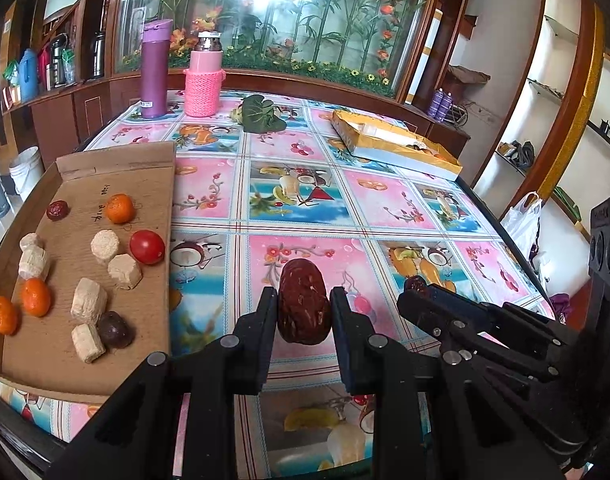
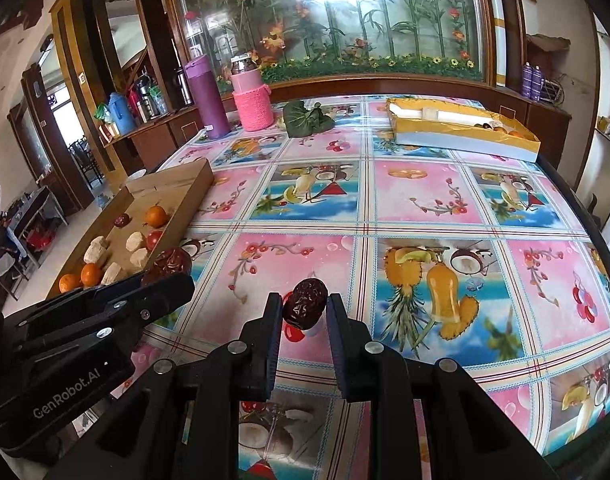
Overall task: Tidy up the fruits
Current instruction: 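Carry both held dates over to the cardboard tray, then lower both dates into the cardboard tray and open both tools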
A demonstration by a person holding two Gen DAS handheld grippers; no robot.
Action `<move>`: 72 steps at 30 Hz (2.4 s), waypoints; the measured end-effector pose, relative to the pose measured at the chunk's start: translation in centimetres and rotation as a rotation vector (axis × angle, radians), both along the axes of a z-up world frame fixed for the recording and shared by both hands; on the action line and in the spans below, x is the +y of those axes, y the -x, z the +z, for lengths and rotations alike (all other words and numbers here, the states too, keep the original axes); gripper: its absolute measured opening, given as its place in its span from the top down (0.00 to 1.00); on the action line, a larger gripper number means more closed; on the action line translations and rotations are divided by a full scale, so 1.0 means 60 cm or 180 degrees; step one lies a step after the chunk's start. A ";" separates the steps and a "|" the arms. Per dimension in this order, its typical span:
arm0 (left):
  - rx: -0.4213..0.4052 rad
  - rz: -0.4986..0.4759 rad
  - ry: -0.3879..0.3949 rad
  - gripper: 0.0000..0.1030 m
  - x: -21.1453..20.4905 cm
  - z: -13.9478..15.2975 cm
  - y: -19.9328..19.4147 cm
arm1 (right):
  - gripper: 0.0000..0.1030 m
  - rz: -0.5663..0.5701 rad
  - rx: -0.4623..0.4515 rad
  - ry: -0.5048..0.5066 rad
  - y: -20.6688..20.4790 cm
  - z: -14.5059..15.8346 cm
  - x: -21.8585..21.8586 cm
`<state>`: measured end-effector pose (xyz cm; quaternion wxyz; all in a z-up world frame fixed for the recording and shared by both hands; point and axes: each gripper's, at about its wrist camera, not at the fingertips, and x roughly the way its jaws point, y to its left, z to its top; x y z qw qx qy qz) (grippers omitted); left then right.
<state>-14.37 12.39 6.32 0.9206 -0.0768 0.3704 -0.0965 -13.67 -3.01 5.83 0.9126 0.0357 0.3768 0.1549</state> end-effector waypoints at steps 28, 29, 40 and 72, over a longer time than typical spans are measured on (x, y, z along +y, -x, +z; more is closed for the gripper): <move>-0.0038 0.0177 0.0177 0.75 0.064 -0.002 0.020 | 0.76 0.0247 0.0017 0.0195 0.025 -0.002 0.079; -0.0034 0.0183 0.0185 0.75 0.067 -0.004 0.019 | 0.76 0.0254 0.0024 0.0201 0.025 -0.003 0.081; -0.0063 0.0436 0.0315 0.75 0.137 -0.001 0.013 | 0.76 0.0353 0.0114 0.0239 0.014 -0.014 0.107; 0.0014 0.1334 0.0363 0.75 0.364 -0.020 0.040 | 0.76 0.1261 0.0146 0.0305 -0.002 0.012 0.302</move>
